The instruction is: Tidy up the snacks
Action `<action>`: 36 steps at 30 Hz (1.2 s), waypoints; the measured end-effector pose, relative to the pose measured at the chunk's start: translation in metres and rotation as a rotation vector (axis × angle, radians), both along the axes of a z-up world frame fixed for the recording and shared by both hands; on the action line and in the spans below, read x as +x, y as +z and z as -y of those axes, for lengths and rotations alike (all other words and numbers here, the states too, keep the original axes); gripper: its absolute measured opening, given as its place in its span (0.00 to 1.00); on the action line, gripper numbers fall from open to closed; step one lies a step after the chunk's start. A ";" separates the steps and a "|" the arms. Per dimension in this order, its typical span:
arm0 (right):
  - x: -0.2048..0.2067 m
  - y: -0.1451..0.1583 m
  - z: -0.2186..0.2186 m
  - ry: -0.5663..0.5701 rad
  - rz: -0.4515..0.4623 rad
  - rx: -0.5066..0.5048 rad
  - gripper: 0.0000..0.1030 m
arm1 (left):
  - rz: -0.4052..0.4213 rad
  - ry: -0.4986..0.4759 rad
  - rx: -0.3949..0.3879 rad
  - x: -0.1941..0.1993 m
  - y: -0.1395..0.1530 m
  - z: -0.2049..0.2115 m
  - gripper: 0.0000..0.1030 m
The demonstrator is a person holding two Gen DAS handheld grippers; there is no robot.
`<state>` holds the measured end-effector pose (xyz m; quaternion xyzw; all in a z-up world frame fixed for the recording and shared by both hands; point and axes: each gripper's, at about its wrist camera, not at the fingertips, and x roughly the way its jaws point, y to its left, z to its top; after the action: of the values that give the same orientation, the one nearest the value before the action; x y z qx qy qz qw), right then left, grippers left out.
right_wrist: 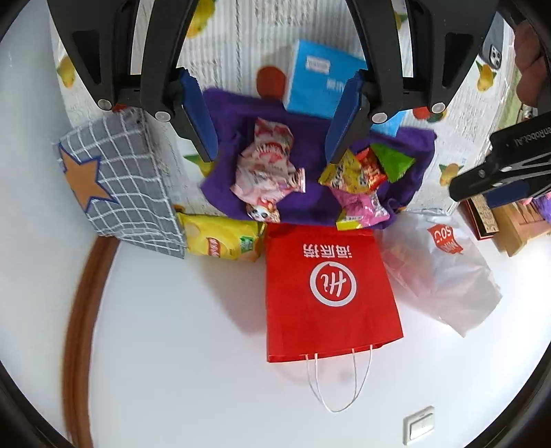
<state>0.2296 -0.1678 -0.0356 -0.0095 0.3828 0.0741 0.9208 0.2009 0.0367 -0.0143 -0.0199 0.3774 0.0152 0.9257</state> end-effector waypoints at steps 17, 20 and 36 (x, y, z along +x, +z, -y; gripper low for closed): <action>-0.107 0.030 0.035 -0.069 0.072 0.014 0.97 | 0.111 -0.032 0.052 -0.109 0.031 0.026 0.90; -0.120 0.034 0.040 -0.080 0.081 0.013 0.99 | 0.131 -0.033 0.062 -0.123 0.034 0.030 0.90; -0.155 0.038 0.050 -0.075 0.114 0.009 1.00 | 0.137 -0.035 0.052 -0.151 0.031 0.043 0.90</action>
<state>0.0746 -0.2180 0.0023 0.0047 0.3295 0.0406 0.9433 0.0496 -0.0067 0.0168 0.0098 0.3127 0.0076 0.9498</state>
